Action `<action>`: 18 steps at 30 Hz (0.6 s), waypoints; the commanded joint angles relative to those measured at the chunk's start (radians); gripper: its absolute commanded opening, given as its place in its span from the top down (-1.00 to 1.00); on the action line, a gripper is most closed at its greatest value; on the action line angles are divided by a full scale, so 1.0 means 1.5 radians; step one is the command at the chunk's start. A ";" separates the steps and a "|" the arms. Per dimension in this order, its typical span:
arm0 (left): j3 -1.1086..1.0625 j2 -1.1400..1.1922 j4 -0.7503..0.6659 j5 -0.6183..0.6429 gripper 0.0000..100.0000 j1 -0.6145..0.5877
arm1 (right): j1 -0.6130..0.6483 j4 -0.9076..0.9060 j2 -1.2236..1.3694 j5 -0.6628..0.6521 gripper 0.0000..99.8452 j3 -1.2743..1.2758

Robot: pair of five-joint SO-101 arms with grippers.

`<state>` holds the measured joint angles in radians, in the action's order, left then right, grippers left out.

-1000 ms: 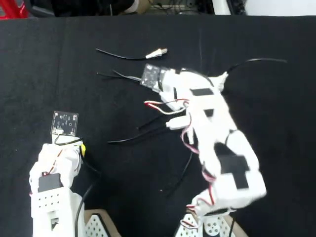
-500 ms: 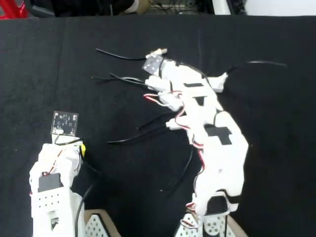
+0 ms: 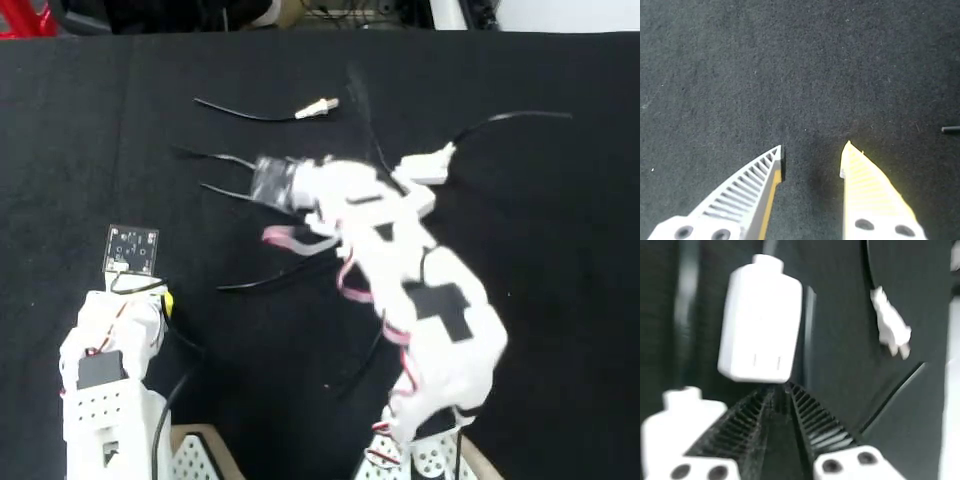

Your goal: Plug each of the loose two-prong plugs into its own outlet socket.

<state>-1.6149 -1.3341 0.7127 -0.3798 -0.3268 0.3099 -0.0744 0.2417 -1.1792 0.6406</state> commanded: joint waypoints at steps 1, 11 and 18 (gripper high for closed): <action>0.003 0.001 -0.007 -0.003 0.61 -0.004 | 0.066 0.070 -0.125 -0.009 0.97 0.157; 0.003 0.001 -0.007 -0.002 0.61 -0.006 | 0.094 0.076 -0.407 0.041 0.97 0.308; 0.003 0.001 -0.007 -0.002 0.61 -0.006 | 0.076 0.257 -0.355 0.109 0.97 0.274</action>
<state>-1.6149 -1.3341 0.7127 -0.3798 -0.3268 0.4450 0.2217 -0.3537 -1.0625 1.1285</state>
